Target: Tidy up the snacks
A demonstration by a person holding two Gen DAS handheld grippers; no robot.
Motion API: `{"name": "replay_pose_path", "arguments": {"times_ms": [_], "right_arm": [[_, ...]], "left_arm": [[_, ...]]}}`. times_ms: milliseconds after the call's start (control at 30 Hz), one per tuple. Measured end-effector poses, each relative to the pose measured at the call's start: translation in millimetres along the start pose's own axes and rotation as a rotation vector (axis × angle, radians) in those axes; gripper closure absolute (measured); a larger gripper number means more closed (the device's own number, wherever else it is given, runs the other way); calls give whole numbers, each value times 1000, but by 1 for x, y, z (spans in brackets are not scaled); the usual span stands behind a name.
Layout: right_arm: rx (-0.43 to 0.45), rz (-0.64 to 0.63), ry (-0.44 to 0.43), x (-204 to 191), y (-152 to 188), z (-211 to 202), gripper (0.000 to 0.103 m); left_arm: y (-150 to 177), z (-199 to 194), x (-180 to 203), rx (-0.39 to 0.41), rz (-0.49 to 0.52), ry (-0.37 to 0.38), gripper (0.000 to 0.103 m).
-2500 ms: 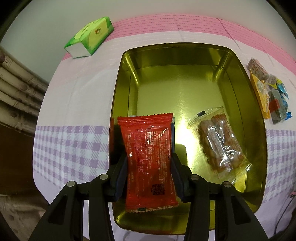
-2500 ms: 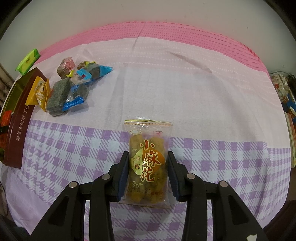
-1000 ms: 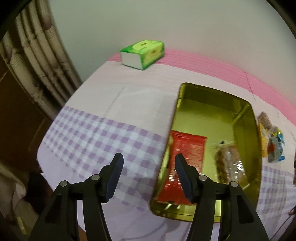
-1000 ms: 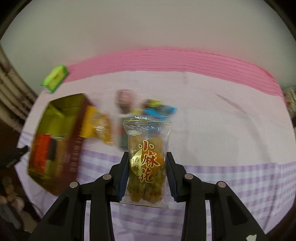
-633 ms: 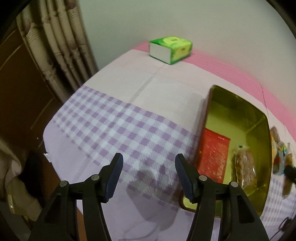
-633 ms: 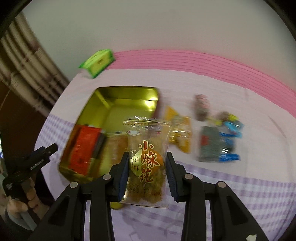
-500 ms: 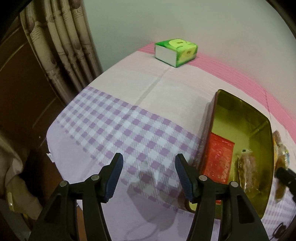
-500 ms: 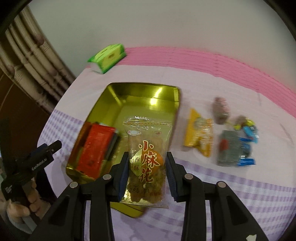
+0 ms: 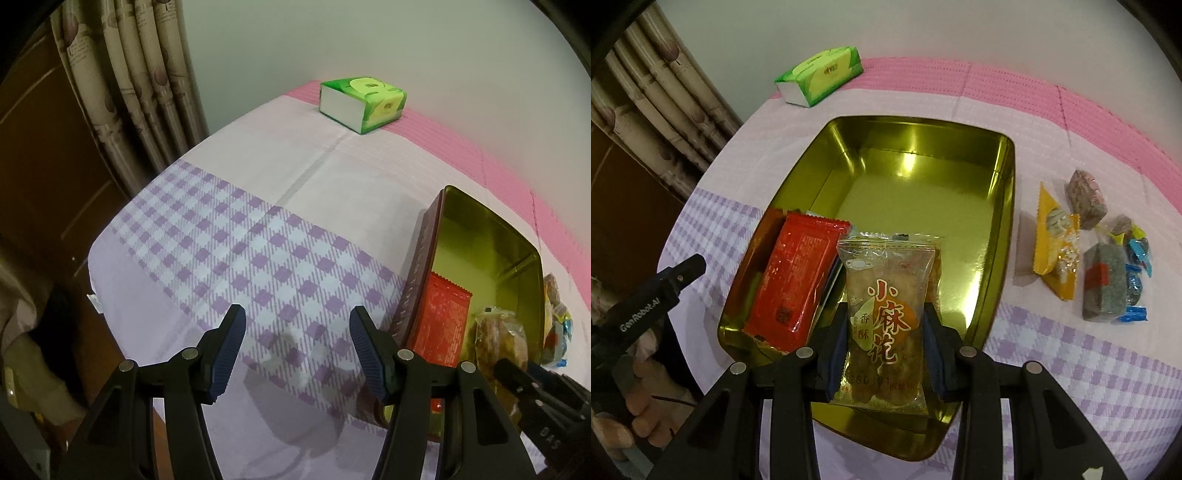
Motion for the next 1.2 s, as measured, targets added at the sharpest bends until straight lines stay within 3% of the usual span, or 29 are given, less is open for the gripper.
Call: {"name": "replay_pose_path", "arguments": {"times_ms": [733,1033,1200], "right_arm": [[-21,-4,-22,-7,6,7,66],[46,-10,-24,5,0,-21,63],[97,24,4,36,-5,-45,63]], "left_arm": [[2,2,5,-9,12,14,43],[2,1,6,-9,15,18,43],[2,2,6,-9,17,16,43]]}}
Point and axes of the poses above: each gripper's, at about its wrist camera, not at the fingertips, and z roughly the way its jaws point, x to its right, y to its underside, the point moved 10 cm from there along z, roughly the way its jaws point, and after that the axes turned 4 degrees about z, right-handed, at the moved point
